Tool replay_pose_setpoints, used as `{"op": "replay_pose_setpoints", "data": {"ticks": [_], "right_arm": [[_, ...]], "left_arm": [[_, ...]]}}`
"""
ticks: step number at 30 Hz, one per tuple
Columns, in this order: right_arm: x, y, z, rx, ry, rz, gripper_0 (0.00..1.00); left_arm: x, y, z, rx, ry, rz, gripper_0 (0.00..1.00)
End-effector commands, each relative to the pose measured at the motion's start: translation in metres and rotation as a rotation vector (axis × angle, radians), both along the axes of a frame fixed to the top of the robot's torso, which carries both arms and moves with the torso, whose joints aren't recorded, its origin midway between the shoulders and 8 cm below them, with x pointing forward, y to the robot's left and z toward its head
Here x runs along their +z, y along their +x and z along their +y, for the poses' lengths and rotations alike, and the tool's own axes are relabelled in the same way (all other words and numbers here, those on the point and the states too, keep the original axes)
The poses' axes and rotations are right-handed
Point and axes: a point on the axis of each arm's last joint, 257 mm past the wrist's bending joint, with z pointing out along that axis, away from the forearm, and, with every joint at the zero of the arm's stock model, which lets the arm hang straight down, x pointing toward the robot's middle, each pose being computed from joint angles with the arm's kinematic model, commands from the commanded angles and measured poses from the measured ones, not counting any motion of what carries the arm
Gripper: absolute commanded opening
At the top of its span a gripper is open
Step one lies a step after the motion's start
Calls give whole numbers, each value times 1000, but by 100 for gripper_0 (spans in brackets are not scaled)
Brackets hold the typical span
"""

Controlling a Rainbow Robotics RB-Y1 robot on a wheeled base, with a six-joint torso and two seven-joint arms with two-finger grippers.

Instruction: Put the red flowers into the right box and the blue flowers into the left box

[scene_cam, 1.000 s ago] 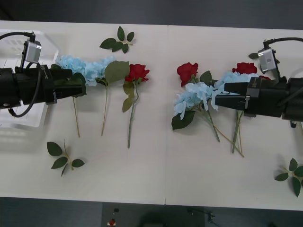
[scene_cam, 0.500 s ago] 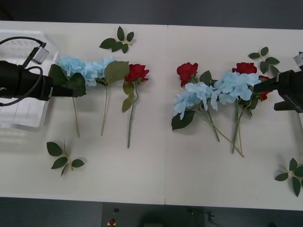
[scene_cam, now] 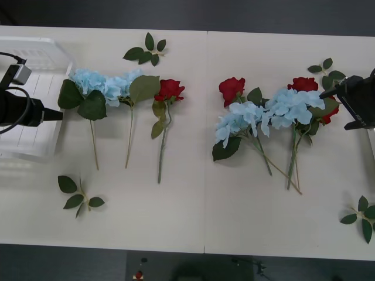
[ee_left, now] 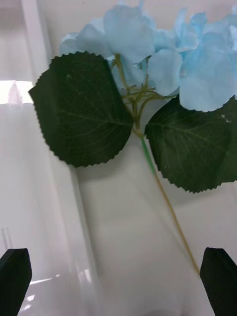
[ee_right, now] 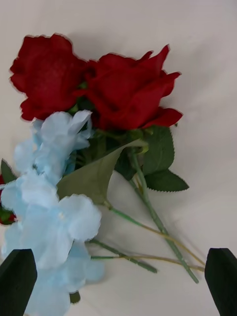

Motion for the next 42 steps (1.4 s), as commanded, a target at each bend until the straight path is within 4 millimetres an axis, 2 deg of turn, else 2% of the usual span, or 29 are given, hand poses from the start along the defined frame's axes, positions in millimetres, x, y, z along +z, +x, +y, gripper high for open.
{"op": "replay_pose_setpoints", "data": {"ticks": [1,6,13,22,26,31,42], "right_arm": [[-2,12,-14,-62,-15,-8,100],[-14,16,-19,-93,-21,1,100],[-26,17,-26,-119,-21,17,100],[-54,14,-29,-89,-93,36,100],[-73,17,-24,-43,-160,17,100],[-92,24,-18,5,-234,-19,100],[-105,45,6,34,-248,-84,100]], "left_arm": [[-4,9,-24,13,-67,-44,100],[-8,13,-39,3,-68,-84,100],[-19,15,-31,20,-5,-122,100],[-32,27,-45,28,35,-172,100],[-35,32,-55,27,46,-196,100],[-39,35,-58,29,76,-200,100],[-45,47,-57,90,122,-240,100]]}}
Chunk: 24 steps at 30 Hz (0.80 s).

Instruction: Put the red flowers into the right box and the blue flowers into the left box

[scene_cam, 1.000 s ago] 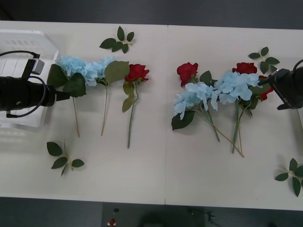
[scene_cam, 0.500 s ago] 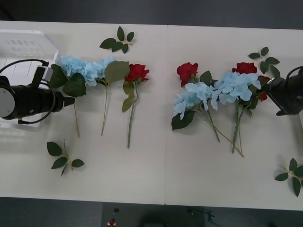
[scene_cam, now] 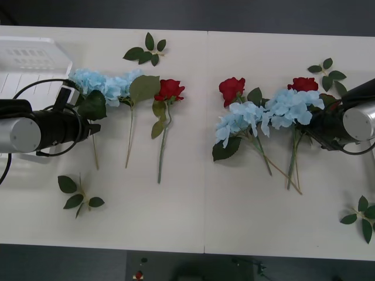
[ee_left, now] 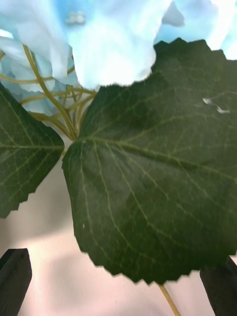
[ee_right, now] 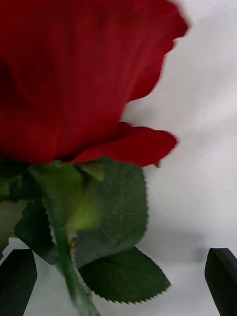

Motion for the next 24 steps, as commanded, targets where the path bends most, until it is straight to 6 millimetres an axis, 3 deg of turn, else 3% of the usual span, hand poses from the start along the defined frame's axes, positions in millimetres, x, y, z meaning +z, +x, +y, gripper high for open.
{"op": "replay_pose_setpoints", "data": {"ticks": [1,2,3,4,16,24], "right_arm": [[16,17,3,0,-2,-43,100],[17,18,5,3,-2,-45,63],[17,18,4,1,-4,-46,38],[17,19,7,5,0,-46,0],[25,25,8,13,-8,-67,0],[34,29,5,12,-8,-82,0]], "left_arm": [[22,14,-2,77,-67,-49,100],[24,16,-2,88,-71,-59,100],[24,17,-1,95,-71,-63,100],[25,19,2,107,-63,-75,100],[35,34,-9,139,-42,-170,100],[14,32,-12,154,-51,-134,100]]}}
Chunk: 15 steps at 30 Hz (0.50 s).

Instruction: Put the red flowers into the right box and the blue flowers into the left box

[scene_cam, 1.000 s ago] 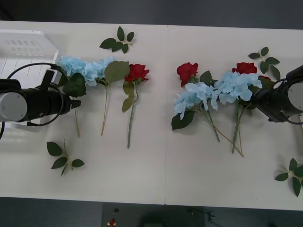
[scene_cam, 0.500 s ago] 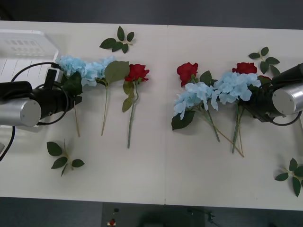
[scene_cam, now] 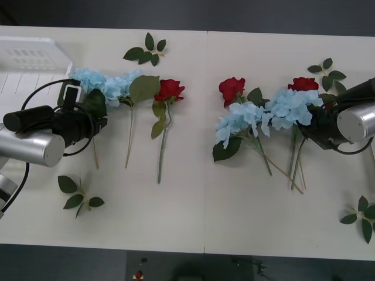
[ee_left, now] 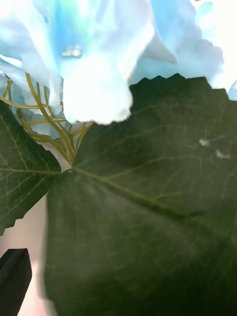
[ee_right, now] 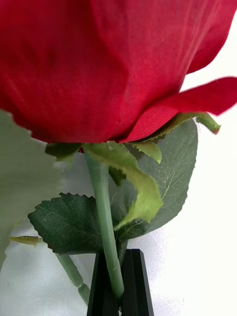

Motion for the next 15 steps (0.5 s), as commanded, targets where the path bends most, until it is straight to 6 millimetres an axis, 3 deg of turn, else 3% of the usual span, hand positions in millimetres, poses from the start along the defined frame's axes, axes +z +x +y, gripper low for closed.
{"op": "replay_pose_setpoints", "data": {"ticks": [1,8,10,11,14,15], "right_arm": [[38,23,-1,5,-4,-63,0],[76,21,-13,39,-23,-102,0],[90,16,-18,52,-22,-104,0],[94,15,-18,55,-22,-107,0],[113,7,-23,78,-24,-115,0],[119,4,-24,87,-28,-118,0]], "left_arm": [[12,12,-2,29,-39,-24,100],[-9,7,-4,46,-68,15,100],[-12,7,-6,46,-72,19,67],[-11,7,-8,45,-75,18,56],[-11,8,-11,42,-83,11,1],[-10,8,-12,42,-86,7,0]]}}
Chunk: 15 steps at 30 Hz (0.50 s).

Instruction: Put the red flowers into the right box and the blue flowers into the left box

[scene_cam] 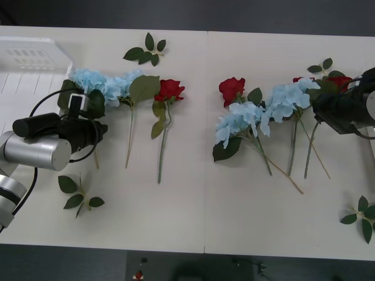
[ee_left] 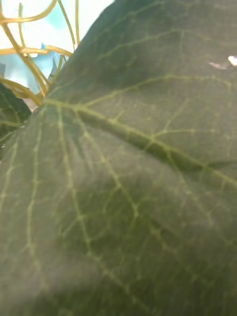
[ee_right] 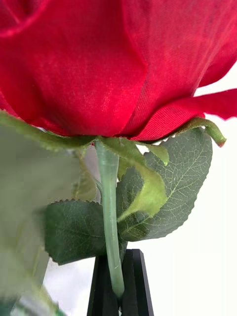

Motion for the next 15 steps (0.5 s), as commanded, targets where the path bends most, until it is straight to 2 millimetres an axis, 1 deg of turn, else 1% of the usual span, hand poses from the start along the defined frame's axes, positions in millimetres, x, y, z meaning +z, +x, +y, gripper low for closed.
{"op": "replay_pose_setpoints", "data": {"ticks": [1,3,8,10,13,15], "right_arm": [[52,3,-17,45,-50,-65,0],[65,-2,-22,67,-76,-76,0],[84,-14,-37,117,-172,-96,0],[90,-18,-43,141,-222,-106,0],[98,-27,-58,175,-315,-112,0],[105,-36,-82,201,-419,-109,0]], "left_arm": [[20,14,-7,13,-42,-45,0],[21,15,-8,12,-46,-51,0],[29,19,-11,8,-52,-85,0],[35,22,-12,3,-55,-107,0],[52,26,-16,-16,-45,-149,0],[72,28,-10,-28,-25,-183,0]]}}
